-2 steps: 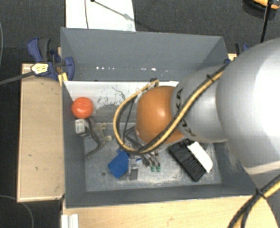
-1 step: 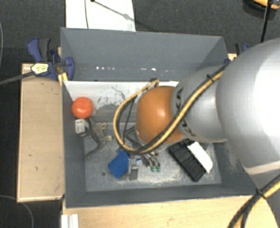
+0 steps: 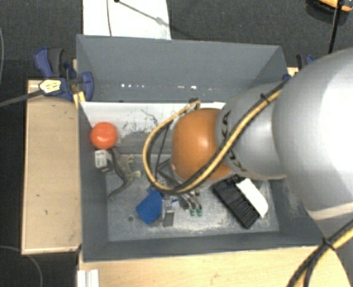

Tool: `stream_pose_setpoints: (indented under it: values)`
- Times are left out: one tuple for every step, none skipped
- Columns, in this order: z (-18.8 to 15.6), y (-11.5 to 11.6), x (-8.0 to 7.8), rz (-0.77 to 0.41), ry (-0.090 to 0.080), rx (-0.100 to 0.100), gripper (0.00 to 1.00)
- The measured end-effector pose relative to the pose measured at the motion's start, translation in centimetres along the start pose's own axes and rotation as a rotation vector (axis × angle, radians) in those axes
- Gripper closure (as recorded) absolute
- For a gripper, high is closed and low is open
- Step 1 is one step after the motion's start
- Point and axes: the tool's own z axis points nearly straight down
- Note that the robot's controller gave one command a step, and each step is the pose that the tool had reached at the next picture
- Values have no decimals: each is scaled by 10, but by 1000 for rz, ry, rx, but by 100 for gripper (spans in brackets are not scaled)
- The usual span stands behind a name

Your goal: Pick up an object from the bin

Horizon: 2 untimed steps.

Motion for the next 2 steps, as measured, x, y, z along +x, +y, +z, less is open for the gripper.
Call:
stream_pose_setpoints:
  values:
    - [0, -6, -19, 26, 1, -2, 100]
    - [0, 36, 6, -152, -1, -1, 100]
